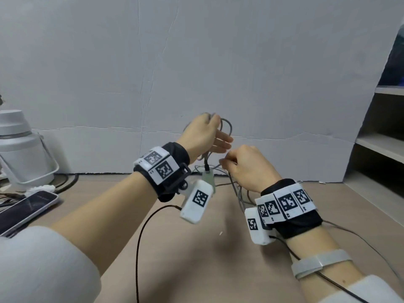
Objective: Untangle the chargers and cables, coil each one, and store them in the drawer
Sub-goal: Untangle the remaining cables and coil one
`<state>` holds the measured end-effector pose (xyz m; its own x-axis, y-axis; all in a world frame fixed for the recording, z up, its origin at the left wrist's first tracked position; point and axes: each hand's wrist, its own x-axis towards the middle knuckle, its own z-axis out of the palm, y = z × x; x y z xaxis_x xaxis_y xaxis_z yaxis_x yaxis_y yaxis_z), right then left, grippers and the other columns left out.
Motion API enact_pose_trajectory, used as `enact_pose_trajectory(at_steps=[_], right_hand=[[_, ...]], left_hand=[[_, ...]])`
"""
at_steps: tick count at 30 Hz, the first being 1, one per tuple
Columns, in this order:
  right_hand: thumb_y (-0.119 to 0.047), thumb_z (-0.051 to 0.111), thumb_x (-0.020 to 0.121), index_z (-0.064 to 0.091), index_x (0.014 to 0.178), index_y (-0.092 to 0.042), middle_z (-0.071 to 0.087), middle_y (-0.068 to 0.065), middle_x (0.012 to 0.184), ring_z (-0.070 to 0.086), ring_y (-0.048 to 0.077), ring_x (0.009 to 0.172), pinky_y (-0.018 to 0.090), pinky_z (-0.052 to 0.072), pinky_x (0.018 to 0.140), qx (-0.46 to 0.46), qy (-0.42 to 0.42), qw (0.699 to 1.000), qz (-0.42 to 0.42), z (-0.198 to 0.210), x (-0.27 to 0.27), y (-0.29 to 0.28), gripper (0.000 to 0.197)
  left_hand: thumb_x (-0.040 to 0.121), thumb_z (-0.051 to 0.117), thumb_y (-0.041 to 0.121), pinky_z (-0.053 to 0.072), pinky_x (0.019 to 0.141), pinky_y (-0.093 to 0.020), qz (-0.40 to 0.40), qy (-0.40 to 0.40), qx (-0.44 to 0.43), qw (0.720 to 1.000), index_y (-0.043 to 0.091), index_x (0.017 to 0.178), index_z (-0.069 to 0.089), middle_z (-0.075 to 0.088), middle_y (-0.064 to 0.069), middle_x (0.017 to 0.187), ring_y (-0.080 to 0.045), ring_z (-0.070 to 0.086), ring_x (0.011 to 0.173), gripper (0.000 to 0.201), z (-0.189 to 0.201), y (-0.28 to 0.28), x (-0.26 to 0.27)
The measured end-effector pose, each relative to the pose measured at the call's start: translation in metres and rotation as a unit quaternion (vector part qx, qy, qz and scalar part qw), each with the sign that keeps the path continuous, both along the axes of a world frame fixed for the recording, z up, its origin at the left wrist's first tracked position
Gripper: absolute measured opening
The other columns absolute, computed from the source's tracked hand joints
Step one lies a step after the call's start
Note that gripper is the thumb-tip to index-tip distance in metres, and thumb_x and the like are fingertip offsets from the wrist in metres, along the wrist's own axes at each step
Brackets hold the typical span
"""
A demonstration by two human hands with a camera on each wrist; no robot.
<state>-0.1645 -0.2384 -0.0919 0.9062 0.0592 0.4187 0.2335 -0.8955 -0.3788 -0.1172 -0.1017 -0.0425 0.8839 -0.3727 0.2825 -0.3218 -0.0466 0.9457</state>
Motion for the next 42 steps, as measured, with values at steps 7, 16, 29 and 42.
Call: enact_pose_trajectory(at_steps=[7, 16, 29, 42], right_hand=[[-0.016, 0.068, 0.083, 0.071, 0.080, -0.020, 0.073, -0.001, 0.077, 0.069, 0.019, 0.079, 0.042, 0.055, 0.080, 0.132, 0.000, 0.986, 0.098, 0.010, -0.008, -0.011, 0.005], [-0.010, 0.066, 0.081, 0.075, 0.080, -0.021, 0.072, -0.011, 0.074, 0.065, 0.010, 0.072, 0.031, 0.051, 0.073, 0.178, -0.040, 0.981, 0.068, 0.009, -0.003, -0.014, 0.014], [-0.022, 0.065, 0.092, 0.072, 0.087, -0.022, 0.064, -0.002, 0.058, 0.053, 0.003, 0.050, 0.015, 0.038, 0.054, 0.195, -0.104, 0.975, -0.016, 0.013, -0.004, -0.021, 0.008], [-0.031, 0.057, 0.094, 0.070, 0.072, -0.013, 0.059, 0.003, 0.060, 0.057, 0.022, 0.067, 0.034, 0.048, 0.067, -0.021, 0.091, 0.995, -0.034, 0.000, 0.000, -0.014, 0.031]], left_hand=[[0.109, 0.035, 0.029, 0.055, 0.055, -0.037, -0.047, -0.128, 0.222, 0.965, 0.005, 0.088, 0.050, 0.059, -0.007, 0.076, -0.022, 0.065, 0.057, 0.035, -0.012, 0.002, -0.004], [0.109, 0.035, 0.031, 0.062, 0.061, -0.052, -0.091, -0.090, 0.228, 0.965, 0.000, 0.101, 0.049, 0.057, -0.015, 0.099, -0.035, 0.073, 0.085, 0.035, -0.008, 0.003, -0.005], [0.110, 0.031, 0.036, 0.059, 0.084, -0.057, -0.001, -0.026, 0.188, 0.982, 0.005, 0.116, 0.049, 0.065, -0.021, 0.114, -0.043, 0.069, 0.099, 0.036, -0.026, 0.002, 0.001], [0.109, 0.033, 0.040, 0.061, 0.078, -0.049, 0.144, -0.039, 0.033, 0.988, 0.014, 0.115, 0.045, 0.045, 0.000, 0.100, -0.020, 0.050, 0.080, 0.029, 0.017, 0.048, 0.040]])
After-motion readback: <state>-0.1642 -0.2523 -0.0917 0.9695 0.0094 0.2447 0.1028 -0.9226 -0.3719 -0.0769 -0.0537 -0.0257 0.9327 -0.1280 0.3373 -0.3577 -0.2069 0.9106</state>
